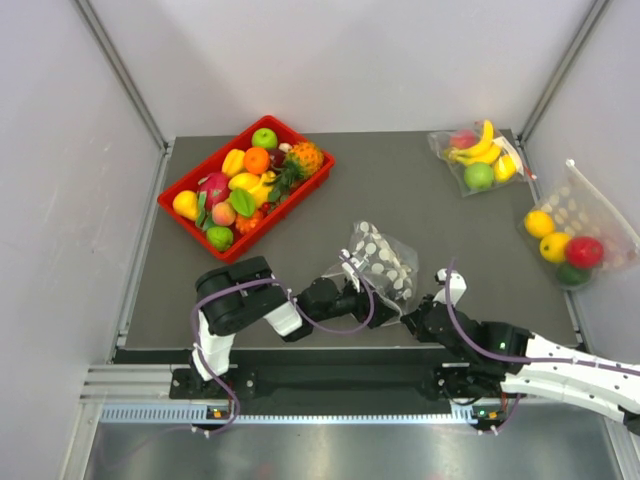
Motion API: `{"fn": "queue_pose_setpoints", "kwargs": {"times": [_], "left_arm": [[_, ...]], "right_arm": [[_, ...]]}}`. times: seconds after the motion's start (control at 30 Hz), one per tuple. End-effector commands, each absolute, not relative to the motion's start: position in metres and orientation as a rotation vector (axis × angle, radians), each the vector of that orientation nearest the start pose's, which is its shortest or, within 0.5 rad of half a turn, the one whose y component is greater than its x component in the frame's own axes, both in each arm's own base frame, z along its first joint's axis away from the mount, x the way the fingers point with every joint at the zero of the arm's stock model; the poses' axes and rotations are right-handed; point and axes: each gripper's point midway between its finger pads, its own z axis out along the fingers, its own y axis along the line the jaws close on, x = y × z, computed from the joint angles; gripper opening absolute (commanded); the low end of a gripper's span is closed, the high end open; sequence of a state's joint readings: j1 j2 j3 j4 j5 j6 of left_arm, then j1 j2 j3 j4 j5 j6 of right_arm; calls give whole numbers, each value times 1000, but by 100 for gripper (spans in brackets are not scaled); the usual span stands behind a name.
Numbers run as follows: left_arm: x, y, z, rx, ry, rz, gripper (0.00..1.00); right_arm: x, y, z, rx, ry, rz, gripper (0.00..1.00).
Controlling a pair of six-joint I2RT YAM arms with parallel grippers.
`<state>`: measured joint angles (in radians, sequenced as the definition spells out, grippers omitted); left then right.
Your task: Open the zip-top bag and remove the fake food
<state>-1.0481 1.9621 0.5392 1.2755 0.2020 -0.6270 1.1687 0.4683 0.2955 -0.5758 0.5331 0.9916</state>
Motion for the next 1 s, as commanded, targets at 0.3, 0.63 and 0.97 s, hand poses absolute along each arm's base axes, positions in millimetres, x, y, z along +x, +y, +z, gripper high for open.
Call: {"fn": "queue_pose_setpoints", "kwargs": {"times": [0.3,0.63,0.97], "left_arm": [[178,-421,79,719,1653,-1257,78],[196,-431,81,644,1657,-1120,78],[220,-426,76,519,1652,-1006,79]], "right_arm": [[140,153,101,196,2143,677,0],[137,173,97,112,2177,706,0],[134,194,107,64,2157,820,0]]}}
